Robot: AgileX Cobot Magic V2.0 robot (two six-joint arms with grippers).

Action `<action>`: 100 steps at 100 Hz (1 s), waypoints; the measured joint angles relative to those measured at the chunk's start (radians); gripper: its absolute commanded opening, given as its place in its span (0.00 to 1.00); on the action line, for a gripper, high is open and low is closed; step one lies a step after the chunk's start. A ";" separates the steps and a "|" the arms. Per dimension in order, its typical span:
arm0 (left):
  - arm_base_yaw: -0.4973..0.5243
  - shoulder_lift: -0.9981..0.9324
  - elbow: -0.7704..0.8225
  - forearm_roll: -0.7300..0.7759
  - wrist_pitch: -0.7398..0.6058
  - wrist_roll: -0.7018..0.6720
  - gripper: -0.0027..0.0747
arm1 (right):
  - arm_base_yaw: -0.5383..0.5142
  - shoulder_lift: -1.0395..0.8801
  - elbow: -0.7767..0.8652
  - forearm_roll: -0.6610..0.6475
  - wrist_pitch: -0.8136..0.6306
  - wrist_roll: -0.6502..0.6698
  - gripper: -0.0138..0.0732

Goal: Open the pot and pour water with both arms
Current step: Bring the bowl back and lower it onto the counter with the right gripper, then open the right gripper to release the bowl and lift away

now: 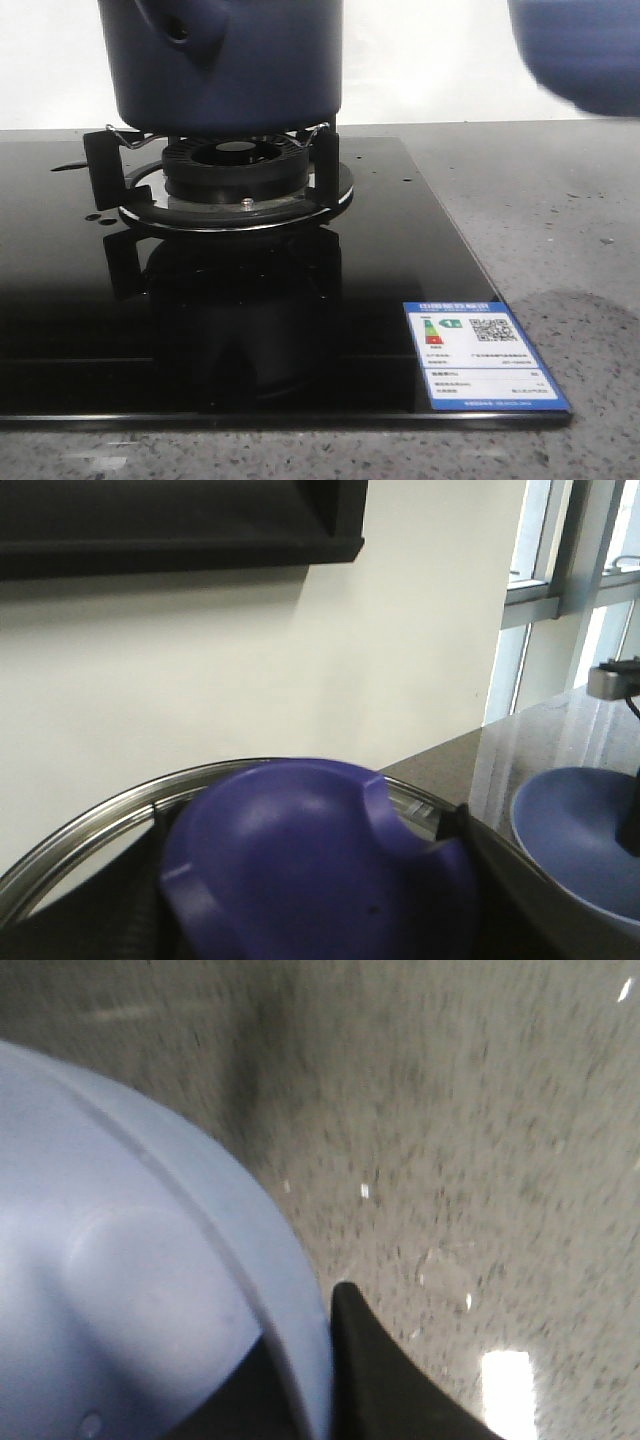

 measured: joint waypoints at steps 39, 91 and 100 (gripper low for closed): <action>-0.034 0.233 -0.069 -0.053 0.066 0.121 0.35 | 0.000 -0.058 0.241 0.001 -0.094 -0.035 0.11; -0.034 0.374 -0.109 -0.139 0.086 0.181 0.35 | 0.000 -0.060 0.247 -0.002 -0.091 -0.035 0.11; -0.034 0.383 -0.110 -0.175 0.087 0.225 0.35 | 0.000 -0.060 0.247 -0.004 -0.090 -0.035 0.11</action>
